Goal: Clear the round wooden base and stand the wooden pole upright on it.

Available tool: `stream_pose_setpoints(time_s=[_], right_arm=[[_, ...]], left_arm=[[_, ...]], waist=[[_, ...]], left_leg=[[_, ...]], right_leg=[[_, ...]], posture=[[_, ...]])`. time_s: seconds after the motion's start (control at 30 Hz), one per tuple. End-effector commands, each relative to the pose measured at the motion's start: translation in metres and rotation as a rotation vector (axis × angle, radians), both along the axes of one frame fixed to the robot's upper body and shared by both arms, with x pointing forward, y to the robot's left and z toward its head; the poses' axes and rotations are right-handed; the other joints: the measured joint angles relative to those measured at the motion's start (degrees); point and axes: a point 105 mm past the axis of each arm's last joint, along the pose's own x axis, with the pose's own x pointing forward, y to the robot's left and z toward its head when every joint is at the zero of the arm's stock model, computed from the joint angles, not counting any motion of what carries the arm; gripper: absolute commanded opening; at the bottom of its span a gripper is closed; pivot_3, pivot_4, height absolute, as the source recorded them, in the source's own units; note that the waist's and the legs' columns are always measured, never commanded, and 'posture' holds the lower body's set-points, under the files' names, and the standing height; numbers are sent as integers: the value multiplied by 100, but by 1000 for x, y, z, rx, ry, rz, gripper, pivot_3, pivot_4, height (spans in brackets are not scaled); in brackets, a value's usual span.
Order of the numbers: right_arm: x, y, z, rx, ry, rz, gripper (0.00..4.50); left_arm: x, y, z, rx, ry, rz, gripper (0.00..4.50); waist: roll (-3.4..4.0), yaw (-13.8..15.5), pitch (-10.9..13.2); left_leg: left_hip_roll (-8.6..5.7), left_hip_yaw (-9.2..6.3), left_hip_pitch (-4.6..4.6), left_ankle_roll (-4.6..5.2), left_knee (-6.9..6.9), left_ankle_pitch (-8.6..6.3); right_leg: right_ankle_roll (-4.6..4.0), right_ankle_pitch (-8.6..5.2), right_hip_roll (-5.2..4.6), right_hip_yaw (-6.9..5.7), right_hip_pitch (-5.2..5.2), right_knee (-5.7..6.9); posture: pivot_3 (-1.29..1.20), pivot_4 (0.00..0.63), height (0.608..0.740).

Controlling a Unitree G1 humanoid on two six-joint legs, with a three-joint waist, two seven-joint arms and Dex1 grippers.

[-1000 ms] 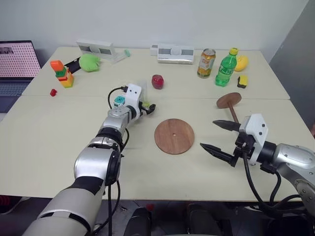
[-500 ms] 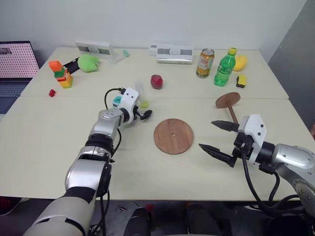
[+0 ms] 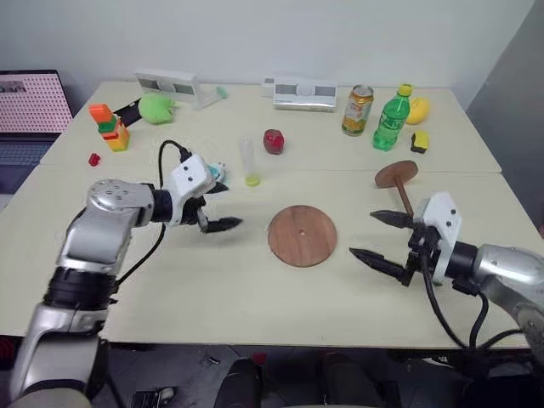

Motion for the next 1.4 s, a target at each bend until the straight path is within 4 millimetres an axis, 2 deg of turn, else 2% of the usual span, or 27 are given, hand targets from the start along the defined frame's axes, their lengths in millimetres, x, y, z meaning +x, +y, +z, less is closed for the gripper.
stream_pose_setpoints(time_s=[0.03, 0.17, 0.23, 0.37, 0.47, 0.67, 0.73, 0.97, 1.13, 1.3, 1.4], right_arm=[[17, -19, 11, -83, 77, -122, 4500], [42, -34, 16, -122, 267, -278, 4500], [51, -40, 12, -161, 379, -348, 4500], [67, -50, 7, -233, 473, -450, 4500], [87, -63, 1, -289, 503, -554, 4500], [104, -69, -9, -333, 592, -601, 4500], [106, -64, -14, -319, 656, -577, 4500], [110, -59, -30, -369, 752, -516, 2681], [111, -57, -32, -365, 770, -496, 1579], [110, -52, -30, -276, 792, -496, 338], [112, -52, -23, -183, 772, -515, 251]], left_arm=[[-25, -2, 18, 9, -38, -221, 4474], [-29, -17, 24, -15, -12, -336, 4474], [-32, -23, 23, -13, -8, -392, 4474], [-31, -35, 22, -14, -9, -447, 4474], [-30, -43, 21, -26, -13, -478, 4474], [-31, -48, 17, -34, -14, -498, 4474], [-32, -48, 16, -33, -15, -501, 4474], [-36, -46, 13, -32, -25, -500, 4500], [-36, -46, 16, -35, -39, -488, 4500], [-38, -44, 13, -32, -25, -474, 4500], [-37, -43, 11, -34, -14, -460, 4500]], waist=[[3, -1, 0], [3, -15, 1], [9, -31, 5], [9, -29, 4], [9, -39, 4], [9, -94, 4], [9, -135, 4], [10, -197, 4], [10, -196, 4], [10, -197, 4], [10, -195, 4]], left_leg=[[4, 0, 4, 7, 0, -4], [5, 1, 1, 25, -2, -14], [3, 4, -1, 25, -2, -14], [3, 6, -12, 26, -6, -15], [0, 11, -44, 26, -1, -14], [2, 17, -48, 24, -1, -13], [2, 18, -48, 23, -2, -13], [3, 16, -45, 23, -1, -13], [3, 13, -46, 12, 1, -6], [4, 13, -46, 7, 0, -3], [3, 12, -46, 5, 0, -2]], right_leg=[[-1, -1, 5, -1, 1, 1], [-5, -3, 9, -1, -3, 3], [-5, -2, 9, 2, -5, 2], [-5, -3, 7, 3, -18, -5], [-4, -2, 5, 6, -52, 2], [-4, -2, 5, 14, -70, 12], [-4, -2, 5, 14, -71, 14], [-4, -2, 6, 14, -72, 19], [-4, -2, 5, 12, -73, 20], [-5, -2, 6, 12, -74, 21], [-5, -2, 6, 12, -74, 23]], posture=[[0, 150, 740], [0, 150, 740], [0, 150, 740], [0, 150, 740], [0, 150, 740], [0, 150, 740], [0, 150, 740], [0, 150, 740], [0, 150, 740], [0, 150, 740], [0, 150, 740]])
